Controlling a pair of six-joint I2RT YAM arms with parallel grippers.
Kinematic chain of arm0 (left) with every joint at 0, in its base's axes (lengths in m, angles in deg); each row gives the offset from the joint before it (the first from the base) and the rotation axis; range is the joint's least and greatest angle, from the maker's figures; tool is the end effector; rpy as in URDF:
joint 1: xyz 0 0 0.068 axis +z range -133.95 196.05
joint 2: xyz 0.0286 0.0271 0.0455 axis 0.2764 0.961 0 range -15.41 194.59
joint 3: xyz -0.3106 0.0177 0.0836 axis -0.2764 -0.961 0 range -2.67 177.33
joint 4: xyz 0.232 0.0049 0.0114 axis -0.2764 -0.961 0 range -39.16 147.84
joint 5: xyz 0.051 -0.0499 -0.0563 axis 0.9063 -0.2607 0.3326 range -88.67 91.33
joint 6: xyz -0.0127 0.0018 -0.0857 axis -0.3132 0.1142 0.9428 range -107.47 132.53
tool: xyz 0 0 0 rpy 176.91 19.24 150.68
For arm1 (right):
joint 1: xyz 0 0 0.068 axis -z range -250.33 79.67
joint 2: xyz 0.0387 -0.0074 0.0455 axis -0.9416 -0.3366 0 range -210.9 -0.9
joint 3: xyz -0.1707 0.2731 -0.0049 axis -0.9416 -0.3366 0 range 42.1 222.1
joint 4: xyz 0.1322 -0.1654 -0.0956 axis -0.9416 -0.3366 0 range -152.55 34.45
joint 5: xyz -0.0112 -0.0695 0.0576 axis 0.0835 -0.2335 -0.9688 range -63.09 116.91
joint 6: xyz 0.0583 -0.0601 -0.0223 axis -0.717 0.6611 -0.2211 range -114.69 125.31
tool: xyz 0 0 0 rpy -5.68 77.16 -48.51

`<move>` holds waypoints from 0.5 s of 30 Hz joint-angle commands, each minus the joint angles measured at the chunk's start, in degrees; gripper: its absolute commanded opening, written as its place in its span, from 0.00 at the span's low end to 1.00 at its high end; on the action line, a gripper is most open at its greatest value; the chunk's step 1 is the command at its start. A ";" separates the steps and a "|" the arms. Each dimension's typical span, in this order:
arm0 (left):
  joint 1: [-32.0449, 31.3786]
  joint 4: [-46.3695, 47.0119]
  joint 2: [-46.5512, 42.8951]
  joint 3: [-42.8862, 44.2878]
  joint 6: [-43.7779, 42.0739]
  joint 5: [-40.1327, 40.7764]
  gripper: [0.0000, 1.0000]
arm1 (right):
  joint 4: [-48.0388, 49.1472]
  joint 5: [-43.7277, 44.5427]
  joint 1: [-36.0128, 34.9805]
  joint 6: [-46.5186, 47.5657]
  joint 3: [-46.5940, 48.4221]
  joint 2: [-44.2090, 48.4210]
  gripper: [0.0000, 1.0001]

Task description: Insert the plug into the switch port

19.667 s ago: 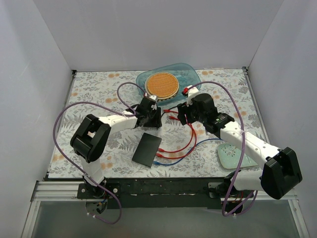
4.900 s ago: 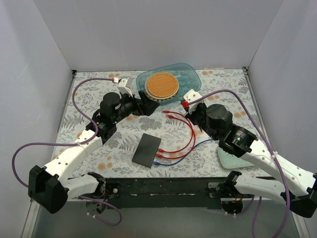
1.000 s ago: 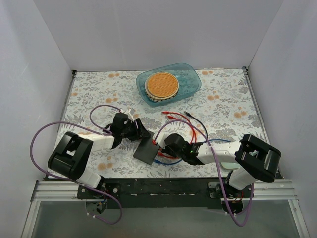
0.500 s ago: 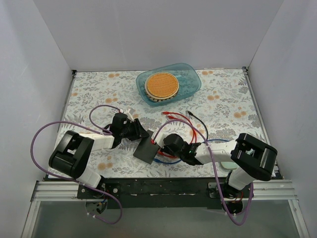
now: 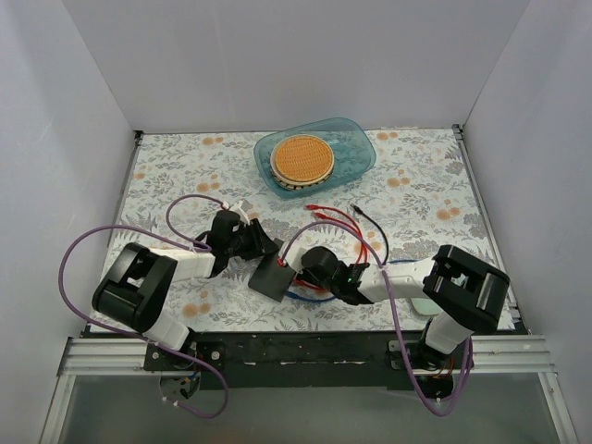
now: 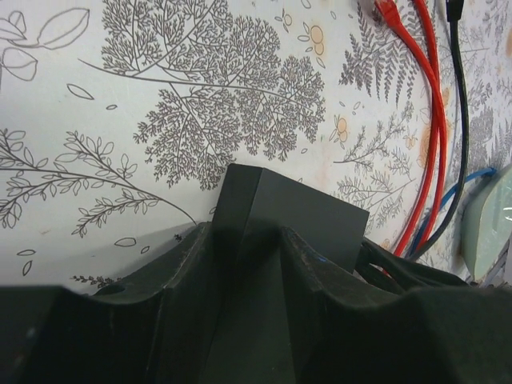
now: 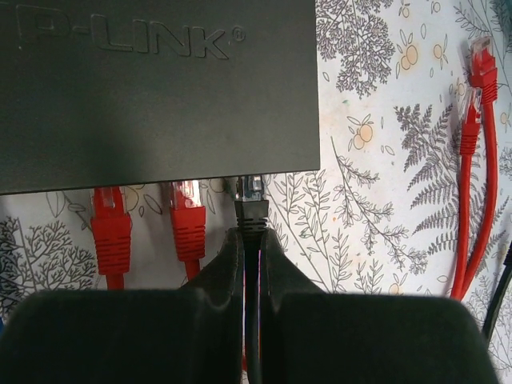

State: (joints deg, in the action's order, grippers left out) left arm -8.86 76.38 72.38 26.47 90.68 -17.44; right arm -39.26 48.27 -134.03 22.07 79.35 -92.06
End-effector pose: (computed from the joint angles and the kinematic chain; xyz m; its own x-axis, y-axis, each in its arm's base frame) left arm 0.2457 -0.1412 0.1824 -0.7286 -0.6834 0.0458 -0.4442 0.4205 -0.7911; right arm 0.1650 0.2708 0.2021 -0.0551 -0.7174 -0.6944 -0.7549 0.4851 -0.4413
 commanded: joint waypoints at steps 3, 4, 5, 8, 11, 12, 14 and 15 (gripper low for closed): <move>-9.98 -2.38 2.56 0.04 4.99 -13.76 0.19 | 16.84 -11.26 -1.16 0.29 9.49 -3.68 0.01; -10.07 -2.11 2.56 0.03 5.17 -13.76 0.19 | 16.41 -11.43 -1.16 0.30 9.85 -4.03 0.01; -10.16 -2.11 2.48 -0.14 5.34 -13.41 0.18 | 16.31 -11.26 -1.16 0.30 10.12 -4.12 0.01; -10.16 -2.90 1.69 -0.14 5.00 -12.09 0.18 | 15.97 -11.26 -1.16 0.30 9.86 -3.68 0.01; -10.07 -4.39 1.16 0.30 4.73 -10.07 0.19 | 12.29 -9.68 -1.16 -0.05 10.38 -2.80 0.01; -10.07 -4.74 0.90 0.38 4.56 -8.93 0.20 | 11.57 -9.07 -1.16 -0.32 10.29 -2.54 0.01; -9.73 -5.80 0.72 1.00 4.29 -7.79 0.24 | 10.34 -7.49 -1.16 -1.19 9.42 -1.40 0.01; -9.55 -6.24 0.54 1.26 4.20 -7.17 0.25 | 9.90 -7.30 -1.07 -1.72 8.89 -0.96 0.01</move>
State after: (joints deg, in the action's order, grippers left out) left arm -11.64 77.61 72.69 27.19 91.92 -9.61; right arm -43.87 49.30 -133.61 23.18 83.31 -94.11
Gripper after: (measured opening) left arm 0.355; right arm 0.064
